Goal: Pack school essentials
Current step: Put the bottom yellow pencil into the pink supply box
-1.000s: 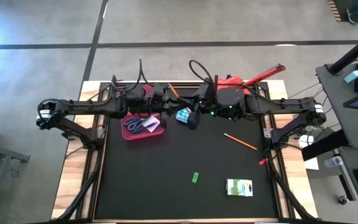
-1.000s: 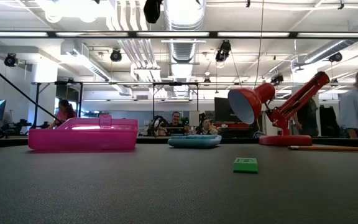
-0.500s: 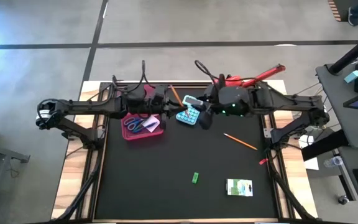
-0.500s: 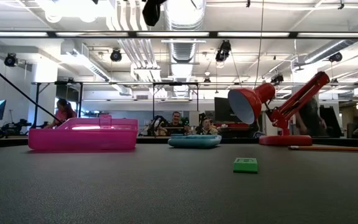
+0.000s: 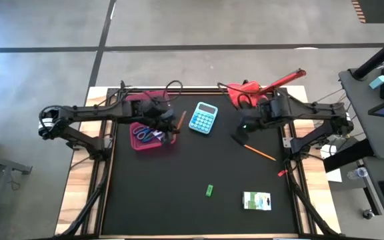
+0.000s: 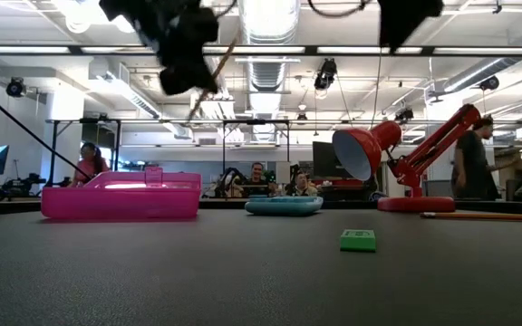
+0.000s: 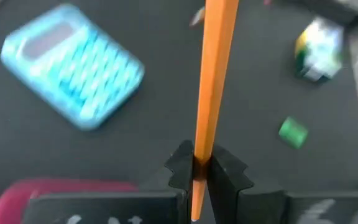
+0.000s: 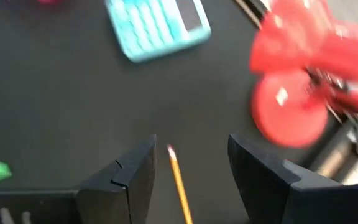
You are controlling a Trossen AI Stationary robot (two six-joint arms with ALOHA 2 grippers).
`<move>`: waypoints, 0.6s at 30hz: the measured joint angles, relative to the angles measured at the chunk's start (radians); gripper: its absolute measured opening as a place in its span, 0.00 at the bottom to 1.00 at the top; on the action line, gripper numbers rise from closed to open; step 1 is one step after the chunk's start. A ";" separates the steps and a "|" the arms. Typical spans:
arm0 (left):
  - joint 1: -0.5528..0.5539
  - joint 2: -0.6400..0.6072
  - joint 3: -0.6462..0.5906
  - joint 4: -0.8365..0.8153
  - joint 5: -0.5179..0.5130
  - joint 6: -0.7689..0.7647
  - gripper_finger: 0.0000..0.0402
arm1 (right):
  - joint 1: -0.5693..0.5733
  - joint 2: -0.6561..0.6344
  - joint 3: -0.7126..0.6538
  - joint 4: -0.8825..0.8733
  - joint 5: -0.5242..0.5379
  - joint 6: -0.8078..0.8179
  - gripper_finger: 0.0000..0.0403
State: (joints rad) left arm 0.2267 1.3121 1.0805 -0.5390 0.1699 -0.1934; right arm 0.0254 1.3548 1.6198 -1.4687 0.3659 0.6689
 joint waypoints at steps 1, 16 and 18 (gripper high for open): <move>0.009 0.000 0.000 -0.054 -0.013 0.013 0.03 | 0.000 0.000 -0.024 -0.018 0.000 0.021 0.46; 0.053 0.085 -0.040 -0.442 -0.281 0.017 0.03 | -0.029 0.000 -0.490 0.002 -0.245 0.093 0.46; 0.056 0.117 -0.054 -0.441 -0.284 0.017 0.03 | -0.034 0.000 -0.550 0.049 -0.280 0.093 0.46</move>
State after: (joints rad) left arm 0.2823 1.4287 1.0269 -0.9802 -0.1136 -0.1764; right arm -0.0084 1.3552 1.0702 -1.4195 0.0863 0.7616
